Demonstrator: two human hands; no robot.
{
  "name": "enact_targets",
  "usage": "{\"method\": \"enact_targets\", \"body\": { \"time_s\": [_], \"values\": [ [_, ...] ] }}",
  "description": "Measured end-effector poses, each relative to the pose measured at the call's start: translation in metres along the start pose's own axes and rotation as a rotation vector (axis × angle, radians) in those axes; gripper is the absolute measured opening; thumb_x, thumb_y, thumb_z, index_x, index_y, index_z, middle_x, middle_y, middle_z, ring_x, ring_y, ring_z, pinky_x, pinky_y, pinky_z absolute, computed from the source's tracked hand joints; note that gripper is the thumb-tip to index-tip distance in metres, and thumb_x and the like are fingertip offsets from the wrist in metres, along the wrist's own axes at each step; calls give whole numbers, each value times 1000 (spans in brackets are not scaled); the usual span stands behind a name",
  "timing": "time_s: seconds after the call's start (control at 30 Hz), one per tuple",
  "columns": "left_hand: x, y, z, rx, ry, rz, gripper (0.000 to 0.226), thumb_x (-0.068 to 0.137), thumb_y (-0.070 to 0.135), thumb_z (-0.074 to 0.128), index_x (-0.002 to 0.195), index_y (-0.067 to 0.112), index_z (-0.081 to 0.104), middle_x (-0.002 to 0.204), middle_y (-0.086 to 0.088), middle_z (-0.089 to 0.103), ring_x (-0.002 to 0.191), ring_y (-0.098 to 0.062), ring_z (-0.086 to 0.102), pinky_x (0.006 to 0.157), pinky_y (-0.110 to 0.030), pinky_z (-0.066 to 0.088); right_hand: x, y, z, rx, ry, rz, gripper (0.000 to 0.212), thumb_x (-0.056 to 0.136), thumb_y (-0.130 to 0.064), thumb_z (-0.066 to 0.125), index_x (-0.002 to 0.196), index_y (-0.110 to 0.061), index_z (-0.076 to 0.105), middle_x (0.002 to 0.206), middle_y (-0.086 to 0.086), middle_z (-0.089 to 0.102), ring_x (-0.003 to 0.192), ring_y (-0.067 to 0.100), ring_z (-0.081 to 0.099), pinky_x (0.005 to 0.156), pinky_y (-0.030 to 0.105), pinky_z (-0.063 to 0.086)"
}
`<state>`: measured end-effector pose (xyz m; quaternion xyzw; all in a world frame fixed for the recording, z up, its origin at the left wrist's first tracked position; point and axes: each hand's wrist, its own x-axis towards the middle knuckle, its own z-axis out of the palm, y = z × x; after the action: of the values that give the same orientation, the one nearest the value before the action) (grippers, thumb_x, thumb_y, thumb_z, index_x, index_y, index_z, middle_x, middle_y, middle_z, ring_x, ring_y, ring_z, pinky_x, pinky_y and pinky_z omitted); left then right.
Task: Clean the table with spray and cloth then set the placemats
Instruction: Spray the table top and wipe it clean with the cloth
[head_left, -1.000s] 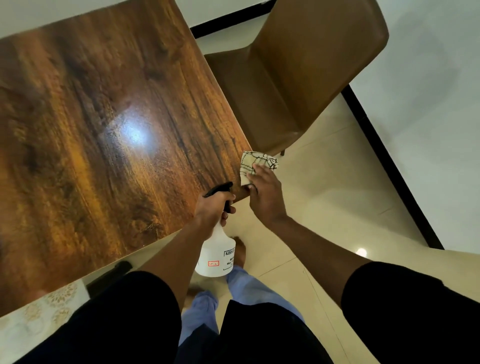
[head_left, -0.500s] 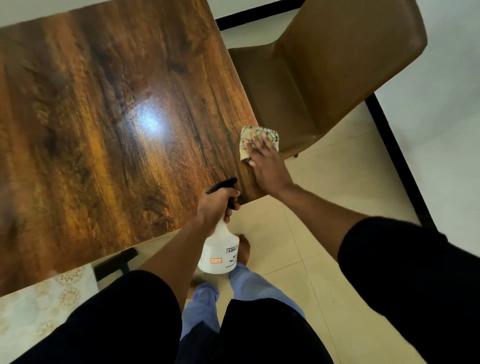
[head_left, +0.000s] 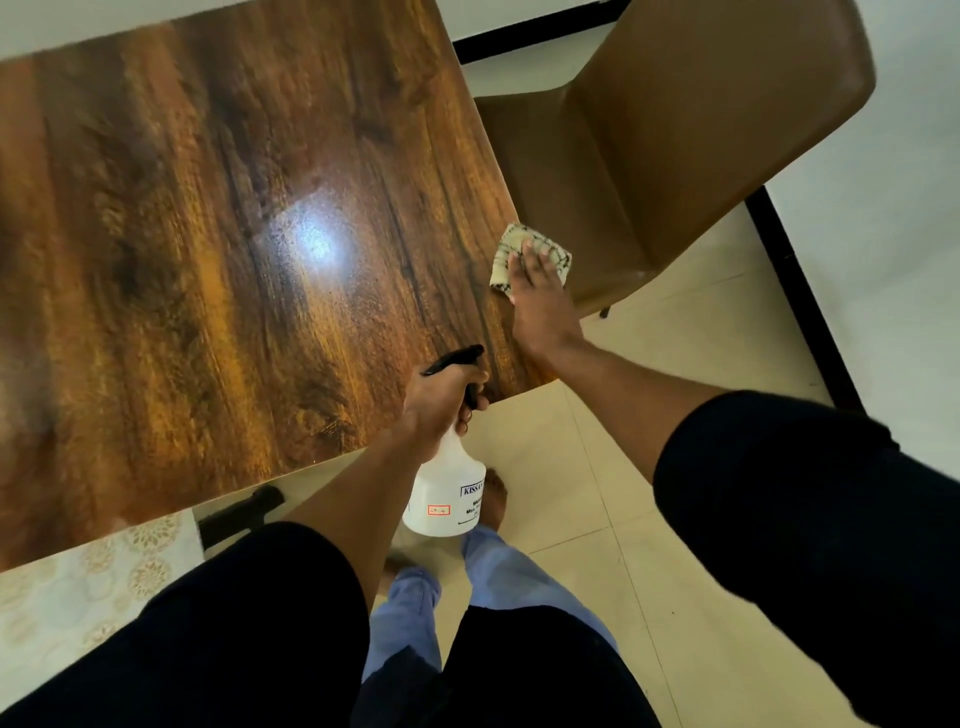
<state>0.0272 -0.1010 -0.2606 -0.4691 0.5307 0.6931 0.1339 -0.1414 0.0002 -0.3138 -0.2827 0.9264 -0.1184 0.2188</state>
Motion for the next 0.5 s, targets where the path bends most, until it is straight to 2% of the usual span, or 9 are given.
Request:
{"method": "enact_targets", "body": {
  "time_s": [0.13, 0.17, 0.23, 0.3, 0.4, 0.5],
  "values": [
    [-5, -6, 6, 10, 13, -13, 16, 91, 10, 70, 101, -2, 71, 71, -16, 68, 45, -15, 45, 42, -26, 38, -61, 10, 19, 32, 63, 19, 65, 106, -36, 18, 166, -10, 18, 174, 11, 11, 161, 31, 4, 122, 54, 28],
    [-7, -8, 7, 5, 17, -24, 17, 91, 10, 70, 103, -1, 71, 70, -15, 69, 45, -15, 45, 42, -26, 38, -76, 14, 26, 21, 92, 11, 64, 105, -31, 20, 165, -9, 21, 173, 12, 14, 161, 31, 8, 119, 53, 32],
    [-13, -11, 10, -3, 20, -36, 17, 91, 11, 71, 105, 1, 73, 70, -15, 69, 45, -15, 45, 43, -25, 37, -103, 21, 40, 0, 154, 3, 61, 104, -13, 38, 164, -8, 25, 172, 13, 19, 160, 32, 12, 118, 53, 36],
    [-16, -15, 10, -10, 32, -46, 16, 91, 11, 71, 105, 3, 73, 69, -15, 69, 44, -15, 44, 42, -24, 36, -124, 22, 52, 11, 186, 23, 70, 98, -3, 53, 163, -8, 28, 171, 13, 22, 160, 32, 15, 119, 52, 35],
    [-19, -17, 8, -24, 54, -68, 15, 91, 10, 71, 104, 2, 72, 70, -16, 70, 44, -15, 44, 42, -25, 37, -147, 12, 63, 55, 195, 45, 76, 91, 4, 55, 162, -8, 31, 171, 12, 25, 160, 31, 14, 119, 56, 36],
    [-20, -13, 1, -15, 72, -64, 16, 91, 11, 70, 101, 0, 74, 71, -17, 71, 43, -16, 44, 42, -25, 37, -161, -8, 77, 82, 161, -68, 71, 92, -5, 44, 162, -10, 31, 171, 9, 25, 160, 29, 11, 121, 54, 31]
  ]
}}
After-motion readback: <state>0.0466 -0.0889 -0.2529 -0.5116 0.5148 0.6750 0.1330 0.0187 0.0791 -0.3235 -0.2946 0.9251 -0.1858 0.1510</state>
